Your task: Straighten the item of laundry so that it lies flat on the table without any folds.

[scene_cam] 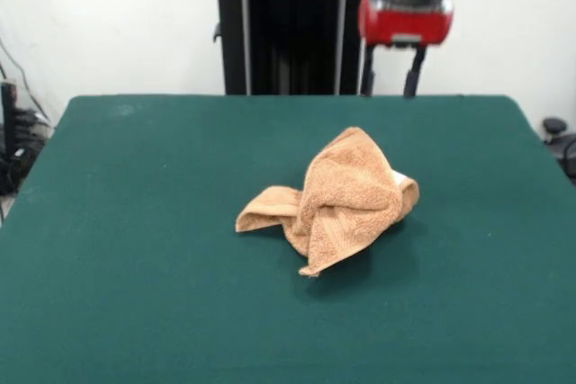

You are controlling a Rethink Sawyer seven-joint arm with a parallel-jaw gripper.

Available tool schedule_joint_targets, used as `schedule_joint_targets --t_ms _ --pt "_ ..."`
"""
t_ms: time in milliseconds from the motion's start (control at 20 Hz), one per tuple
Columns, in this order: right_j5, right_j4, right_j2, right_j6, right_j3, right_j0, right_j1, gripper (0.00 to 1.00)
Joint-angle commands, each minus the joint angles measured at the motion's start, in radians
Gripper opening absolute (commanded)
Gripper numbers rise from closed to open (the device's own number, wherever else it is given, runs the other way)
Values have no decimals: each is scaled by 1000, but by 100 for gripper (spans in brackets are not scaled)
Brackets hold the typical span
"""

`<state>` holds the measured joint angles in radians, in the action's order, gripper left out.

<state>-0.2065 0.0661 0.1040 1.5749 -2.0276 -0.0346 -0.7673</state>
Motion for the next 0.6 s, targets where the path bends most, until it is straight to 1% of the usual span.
schedule_joint_targets --t_ms 50,250,400,600 --pt "132 101 -1 320 51 -8 170 100" --pt "172 143 -35 300 69 19 216 100" --pt "233 175 -78 318 64 47 258 100" --pt "305 190 -95 322 65 61 300 100"
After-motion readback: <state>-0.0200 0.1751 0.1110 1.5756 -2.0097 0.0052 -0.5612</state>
